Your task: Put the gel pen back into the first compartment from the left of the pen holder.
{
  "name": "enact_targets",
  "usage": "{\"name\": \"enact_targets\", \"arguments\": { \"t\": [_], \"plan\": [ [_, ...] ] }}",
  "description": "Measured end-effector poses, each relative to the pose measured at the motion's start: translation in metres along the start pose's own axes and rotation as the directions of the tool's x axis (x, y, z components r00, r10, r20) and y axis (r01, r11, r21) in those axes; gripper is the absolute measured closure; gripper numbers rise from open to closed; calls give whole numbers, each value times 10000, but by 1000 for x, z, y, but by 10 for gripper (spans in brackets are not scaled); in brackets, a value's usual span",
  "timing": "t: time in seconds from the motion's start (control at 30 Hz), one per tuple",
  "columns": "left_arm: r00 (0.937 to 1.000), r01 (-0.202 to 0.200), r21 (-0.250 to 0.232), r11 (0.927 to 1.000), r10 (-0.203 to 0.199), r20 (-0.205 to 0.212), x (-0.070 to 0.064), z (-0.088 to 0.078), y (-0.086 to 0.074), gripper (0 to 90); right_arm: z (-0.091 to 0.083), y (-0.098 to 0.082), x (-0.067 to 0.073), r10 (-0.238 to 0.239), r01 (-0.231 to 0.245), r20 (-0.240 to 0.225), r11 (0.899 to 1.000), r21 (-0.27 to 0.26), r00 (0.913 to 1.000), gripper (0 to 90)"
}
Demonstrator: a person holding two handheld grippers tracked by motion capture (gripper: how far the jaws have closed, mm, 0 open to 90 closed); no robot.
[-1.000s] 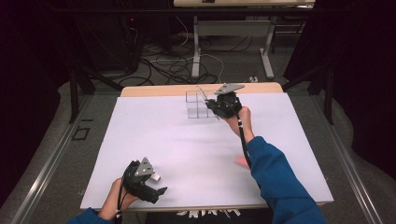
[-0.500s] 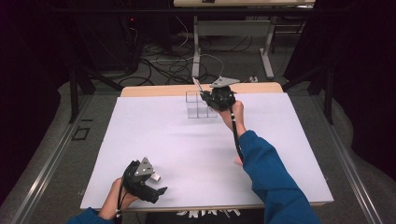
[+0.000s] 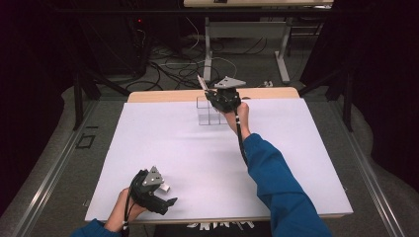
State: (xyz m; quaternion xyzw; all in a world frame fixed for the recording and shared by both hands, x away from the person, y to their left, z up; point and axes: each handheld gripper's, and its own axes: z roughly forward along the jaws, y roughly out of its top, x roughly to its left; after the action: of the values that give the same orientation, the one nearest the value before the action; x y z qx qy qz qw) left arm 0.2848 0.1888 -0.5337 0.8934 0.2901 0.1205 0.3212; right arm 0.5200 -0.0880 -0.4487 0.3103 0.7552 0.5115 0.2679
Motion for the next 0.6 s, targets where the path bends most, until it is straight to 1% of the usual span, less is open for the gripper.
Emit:
{"name": "enact_targets", "arguments": {
  "t": [0.1, 0.17, 0.27, 0.3, 0.33, 0.37, 0.43, 0.47, 0.53, 0.6],
  "plan": [
    [10000, -14, -24, 10000, 14, 33, 0, 0, 0, 3, 4, 3, 1, -51, 51, 21, 9999, -165, 10000, 792],
    [10000, -23, -8, 10000, 23, 26, 0, 0, 0, 2, 7, 5, 2, -76, 76, 26, 9999, -125, 10000, 792],
    [10000, -21, -10, 10000, 21, 14, 0, -1, 0, 2, 13, 8, 3, -96, 98, 60, 9996, -282, 9999, 792],
    [10000, -16, 49, 10000, 16, 73, 0, -1, 1, 2, 15, 9, 3, -87, 89, 68, 9993, -365, 9999, 792],
    [10000, 13, 7, 10000, -13, 39, 0, -1, 0, 2, 17, 10, 3, -74, 77, 66, 9994, -348, 10000, 792],
    [10000, 12, 4, 10000, -12, 44, 0, -1, 0, 2, 19, 10, 4, -60, 62, 69, 9996, -292, 10000, 792],
    [9998, -16, 144, 9999, 13, 184, 0, -2, 1, 3, 23, 11, 6, -131, 135, 105, 9993, -348, 9999, 792],
    [9998, -15, 121, 9999, 13, 196, 1, -2, 1, 2, 25, 12, 7, -155, 159, 118, 9993, -337, 9998, 792],
    [9998, -36, 122, 9999, 34, 179, 1, -3, 0, 3, 29, 12, 9, -164, 174, 186, 9984, -537, 9997, 792],
    [9998, -31, 119, 9999, 29, 191, 1, -2, 0, 3, 32, 12, 11, -213, 224, 212, 9982, -559, 9995, 791]
  ]
}}
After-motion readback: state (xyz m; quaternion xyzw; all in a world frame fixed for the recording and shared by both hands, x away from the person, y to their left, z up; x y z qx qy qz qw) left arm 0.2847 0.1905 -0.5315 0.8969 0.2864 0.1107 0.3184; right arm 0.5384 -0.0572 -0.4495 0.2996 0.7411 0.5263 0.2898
